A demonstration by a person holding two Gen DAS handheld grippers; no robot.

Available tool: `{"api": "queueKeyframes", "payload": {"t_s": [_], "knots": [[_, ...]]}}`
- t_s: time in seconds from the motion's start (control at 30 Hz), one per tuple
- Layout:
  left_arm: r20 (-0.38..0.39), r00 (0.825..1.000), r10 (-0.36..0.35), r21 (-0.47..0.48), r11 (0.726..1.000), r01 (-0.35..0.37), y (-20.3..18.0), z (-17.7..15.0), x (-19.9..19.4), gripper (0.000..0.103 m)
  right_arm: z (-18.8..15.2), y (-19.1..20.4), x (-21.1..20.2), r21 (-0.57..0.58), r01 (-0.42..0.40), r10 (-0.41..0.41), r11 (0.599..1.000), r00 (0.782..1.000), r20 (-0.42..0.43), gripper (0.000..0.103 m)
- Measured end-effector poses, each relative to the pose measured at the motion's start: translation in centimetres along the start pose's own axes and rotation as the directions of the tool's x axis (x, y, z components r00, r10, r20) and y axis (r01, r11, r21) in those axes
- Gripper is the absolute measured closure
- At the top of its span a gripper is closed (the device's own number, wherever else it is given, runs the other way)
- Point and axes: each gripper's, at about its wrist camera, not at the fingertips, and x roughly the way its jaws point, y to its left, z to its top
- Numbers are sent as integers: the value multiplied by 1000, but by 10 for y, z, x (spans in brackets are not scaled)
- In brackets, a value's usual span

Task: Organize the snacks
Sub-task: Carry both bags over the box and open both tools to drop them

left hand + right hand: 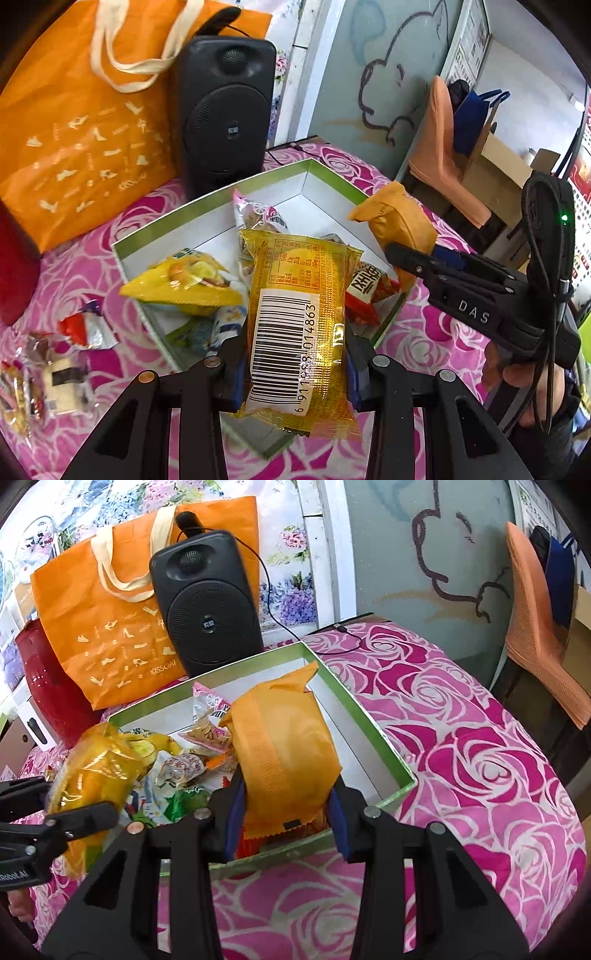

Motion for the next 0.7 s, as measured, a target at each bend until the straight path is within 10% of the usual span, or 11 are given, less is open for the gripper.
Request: {"api": "queueKeyframes", "payload": {"t_s": [0.17,0.23,0.4,0.7], "knots": [[-10,1000,16,4,1000,-16,-1,3,10,63,-1,0,17,-35,-16,16,999,1000,8,57],[2,1000,30,5,1000,-30,1,3,9,58,-2,1,21,-51,12,-12,999,1000,6,33],[80,993,88,5,996,-88,2,1,-3,17,-8,3,17,-81,30,-28,996,999,25,18],[73,986,147,-16,989,-146,8,-4,-9,15,-10,8,14,-90,38,-39,995,999,-3,3]]}}
